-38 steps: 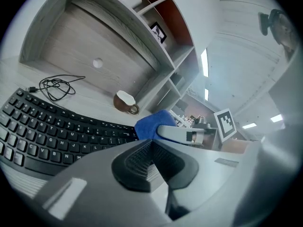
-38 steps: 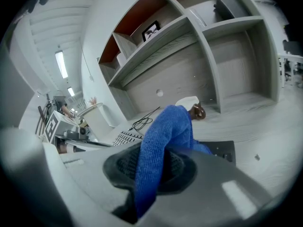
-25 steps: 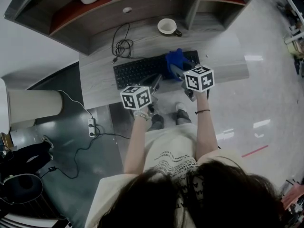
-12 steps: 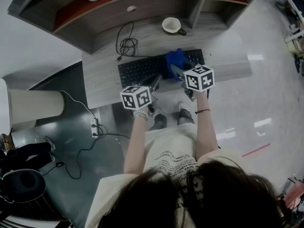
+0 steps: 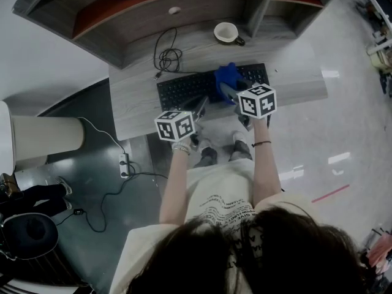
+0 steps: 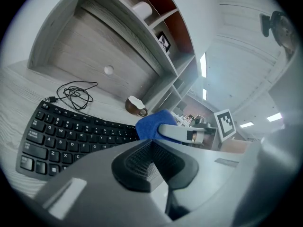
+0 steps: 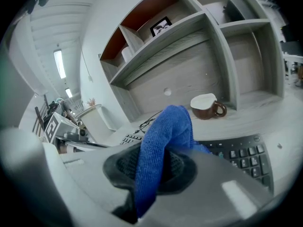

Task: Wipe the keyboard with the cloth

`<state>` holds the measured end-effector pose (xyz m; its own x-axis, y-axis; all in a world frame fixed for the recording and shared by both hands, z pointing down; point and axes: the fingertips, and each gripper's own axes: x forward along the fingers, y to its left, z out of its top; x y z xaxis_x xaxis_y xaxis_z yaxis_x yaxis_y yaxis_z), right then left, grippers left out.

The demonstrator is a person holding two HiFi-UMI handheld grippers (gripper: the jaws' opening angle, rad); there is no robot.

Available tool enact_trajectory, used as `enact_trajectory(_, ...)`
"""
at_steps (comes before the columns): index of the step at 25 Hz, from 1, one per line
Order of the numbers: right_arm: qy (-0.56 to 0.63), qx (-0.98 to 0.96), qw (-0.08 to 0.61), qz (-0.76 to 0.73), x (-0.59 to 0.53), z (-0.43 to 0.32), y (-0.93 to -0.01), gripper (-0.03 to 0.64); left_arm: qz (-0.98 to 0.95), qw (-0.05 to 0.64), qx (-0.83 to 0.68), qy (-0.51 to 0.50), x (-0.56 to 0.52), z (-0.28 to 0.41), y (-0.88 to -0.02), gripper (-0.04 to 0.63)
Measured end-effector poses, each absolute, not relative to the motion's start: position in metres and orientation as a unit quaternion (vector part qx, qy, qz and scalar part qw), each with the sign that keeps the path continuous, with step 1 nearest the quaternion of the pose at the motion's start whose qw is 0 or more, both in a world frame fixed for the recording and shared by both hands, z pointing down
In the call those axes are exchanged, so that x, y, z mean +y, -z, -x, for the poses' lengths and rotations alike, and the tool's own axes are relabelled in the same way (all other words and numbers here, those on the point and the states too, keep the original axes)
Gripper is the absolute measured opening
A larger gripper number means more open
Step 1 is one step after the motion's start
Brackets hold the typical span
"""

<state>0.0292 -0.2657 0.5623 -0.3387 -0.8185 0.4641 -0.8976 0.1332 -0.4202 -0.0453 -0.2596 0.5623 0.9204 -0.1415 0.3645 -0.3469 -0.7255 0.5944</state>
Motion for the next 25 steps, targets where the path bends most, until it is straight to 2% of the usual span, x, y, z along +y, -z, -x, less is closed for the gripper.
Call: enact_trajectory(25, -0.325, -0.750, 0.062, -0.573, -0.280, 0.010, -0.567, 0.058, -0.918, 0.347, -0.119, -0.153, -0.271, 0.077, -0.568, 0.005)
